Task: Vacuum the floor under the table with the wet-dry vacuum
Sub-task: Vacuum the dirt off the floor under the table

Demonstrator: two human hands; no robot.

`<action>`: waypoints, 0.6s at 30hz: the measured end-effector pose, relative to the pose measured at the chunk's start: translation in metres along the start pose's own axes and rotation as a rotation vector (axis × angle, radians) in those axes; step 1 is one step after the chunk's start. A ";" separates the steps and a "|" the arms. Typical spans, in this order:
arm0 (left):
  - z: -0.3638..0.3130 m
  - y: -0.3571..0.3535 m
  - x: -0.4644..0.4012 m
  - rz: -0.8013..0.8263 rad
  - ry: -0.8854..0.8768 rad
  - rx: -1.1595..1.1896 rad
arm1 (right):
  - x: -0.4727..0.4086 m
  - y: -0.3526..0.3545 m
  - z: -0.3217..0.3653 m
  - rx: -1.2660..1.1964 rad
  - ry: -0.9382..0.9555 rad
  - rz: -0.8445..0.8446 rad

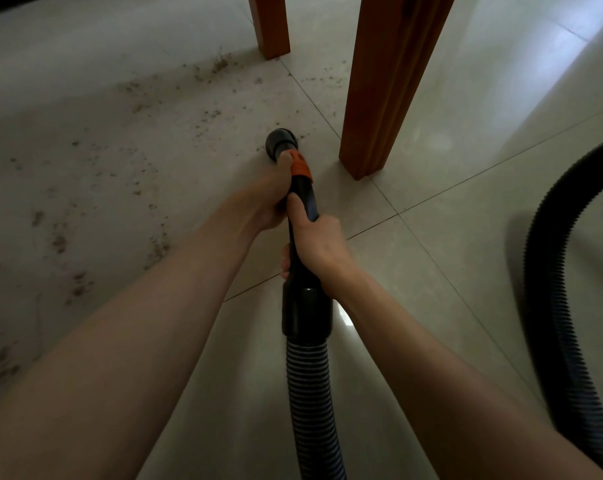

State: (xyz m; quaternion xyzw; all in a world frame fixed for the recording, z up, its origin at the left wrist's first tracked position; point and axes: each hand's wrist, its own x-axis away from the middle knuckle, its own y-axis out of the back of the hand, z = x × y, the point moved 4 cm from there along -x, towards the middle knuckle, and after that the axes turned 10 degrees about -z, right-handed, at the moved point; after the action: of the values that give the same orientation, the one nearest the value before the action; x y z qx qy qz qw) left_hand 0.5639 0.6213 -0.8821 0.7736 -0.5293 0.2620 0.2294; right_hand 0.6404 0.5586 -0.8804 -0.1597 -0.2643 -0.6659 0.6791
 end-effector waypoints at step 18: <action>-0.006 -0.008 -0.003 0.084 -0.013 -0.013 | -0.006 0.012 0.004 -0.052 -0.027 0.052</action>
State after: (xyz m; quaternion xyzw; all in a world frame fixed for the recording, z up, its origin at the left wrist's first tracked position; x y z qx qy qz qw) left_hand 0.5694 0.6300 -0.8806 0.7509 -0.5645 0.2631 0.2200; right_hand 0.6517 0.5665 -0.8793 -0.1929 -0.2518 -0.6523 0.6884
